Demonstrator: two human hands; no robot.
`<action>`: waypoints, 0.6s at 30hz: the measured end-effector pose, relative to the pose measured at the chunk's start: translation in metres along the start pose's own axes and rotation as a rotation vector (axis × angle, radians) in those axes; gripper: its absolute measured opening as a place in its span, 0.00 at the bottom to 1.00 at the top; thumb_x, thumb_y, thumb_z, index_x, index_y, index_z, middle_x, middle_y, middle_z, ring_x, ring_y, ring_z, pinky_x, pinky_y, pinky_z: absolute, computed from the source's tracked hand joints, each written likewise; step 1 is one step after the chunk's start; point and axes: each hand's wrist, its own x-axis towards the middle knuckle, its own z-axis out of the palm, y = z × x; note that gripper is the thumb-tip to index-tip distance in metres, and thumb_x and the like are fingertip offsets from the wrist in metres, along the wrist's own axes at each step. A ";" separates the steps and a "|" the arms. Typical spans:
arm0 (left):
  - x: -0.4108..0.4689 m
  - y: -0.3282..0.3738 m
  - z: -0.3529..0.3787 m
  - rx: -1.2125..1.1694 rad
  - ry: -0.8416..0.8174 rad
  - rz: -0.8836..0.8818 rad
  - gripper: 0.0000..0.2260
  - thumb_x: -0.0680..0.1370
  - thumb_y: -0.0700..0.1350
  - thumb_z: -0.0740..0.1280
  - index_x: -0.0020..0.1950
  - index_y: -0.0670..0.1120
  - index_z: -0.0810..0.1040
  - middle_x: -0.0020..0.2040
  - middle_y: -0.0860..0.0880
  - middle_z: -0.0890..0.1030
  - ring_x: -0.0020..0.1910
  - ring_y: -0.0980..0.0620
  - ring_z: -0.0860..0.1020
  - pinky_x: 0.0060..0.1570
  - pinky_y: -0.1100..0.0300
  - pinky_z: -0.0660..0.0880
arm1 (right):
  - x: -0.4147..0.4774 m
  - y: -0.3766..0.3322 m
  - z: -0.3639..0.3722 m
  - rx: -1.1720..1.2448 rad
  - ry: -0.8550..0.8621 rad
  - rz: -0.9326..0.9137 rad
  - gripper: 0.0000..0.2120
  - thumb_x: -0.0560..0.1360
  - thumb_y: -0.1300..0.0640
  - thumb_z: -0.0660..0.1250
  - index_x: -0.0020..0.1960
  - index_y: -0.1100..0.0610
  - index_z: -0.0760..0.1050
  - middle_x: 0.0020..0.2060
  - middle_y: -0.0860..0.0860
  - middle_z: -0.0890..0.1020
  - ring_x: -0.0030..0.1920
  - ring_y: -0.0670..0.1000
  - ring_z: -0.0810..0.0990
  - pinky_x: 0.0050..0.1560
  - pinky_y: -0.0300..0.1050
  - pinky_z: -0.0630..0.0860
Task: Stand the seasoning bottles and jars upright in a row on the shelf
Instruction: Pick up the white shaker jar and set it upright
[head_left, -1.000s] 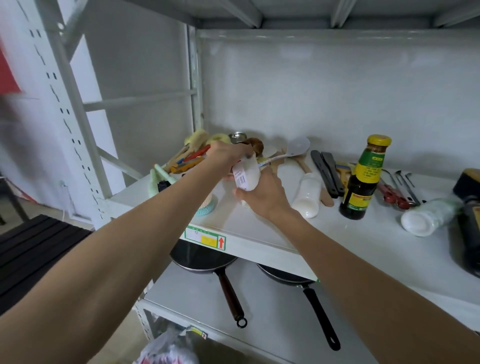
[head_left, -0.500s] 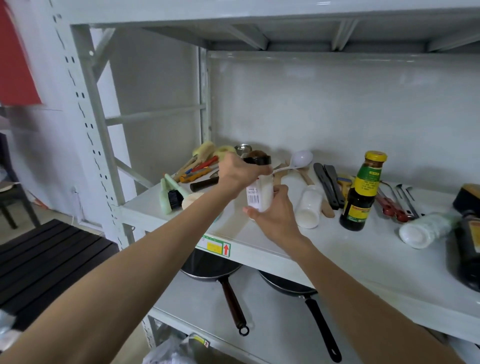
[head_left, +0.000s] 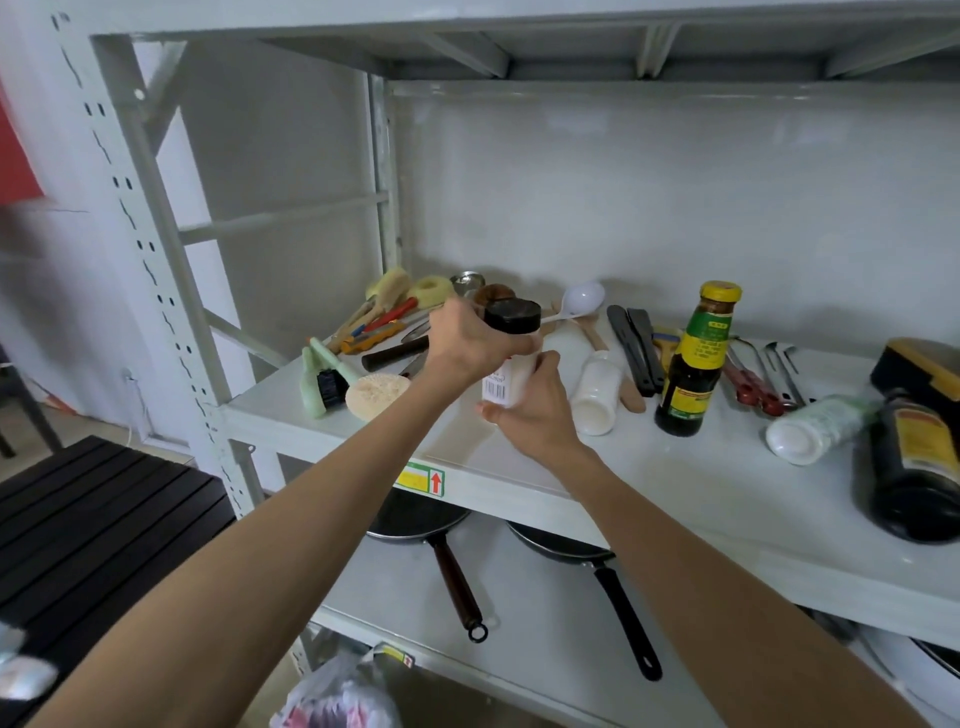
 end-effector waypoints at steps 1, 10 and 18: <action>0.000 -0.001 0.000 0.008 0.000 -0.001 0.19 0.60 0.52 0.82 0.43 0.43 0.82 0.37 0.51 0.80 0.33 0.58 0.75 0.28 0.66 0.71 | 0.001 0.001 0.000 0.000 0.002 -0.001 0.35 0.60 0.53 0.80 0.57 0.55 0.60 0.56 0.53 0.75 0.56 0.54 0.77 0.53 0.52 0.77; 0.000 0.001 -0.004 0.053 -0.086 -0.014 0.18 0.62 0.54 0.81 0.37 0.46 0.76 0.33 0.53 0.76 0.31 0.58 0.73 0.25 0.66 0.68 | -0.006 0.002 -0.001 0.133 0.004 0.028 0.33 0.62 0.59 0.80 0.57 0.56 0.61 0.50 0.48 0.77 0.50 0.48 0.78 0.45 0.39 0.78; 0.015 0.010 -0.021 0.030 -0.235 0.095 0.30 0.68 0.53 0.79 0.64 0.43 0.75 0.56 0.50 0.80 0.56 0.52 0.78 0.56 0.60 0.73 | -0.010 0.004 -0.008 0.214 -0.066 0.048 0.32 0.65 0.60 0.79 0.59 0.55 0.63 0.49 0.45 0.77 0.46 0.39 0.77 0.40 0.31 0.74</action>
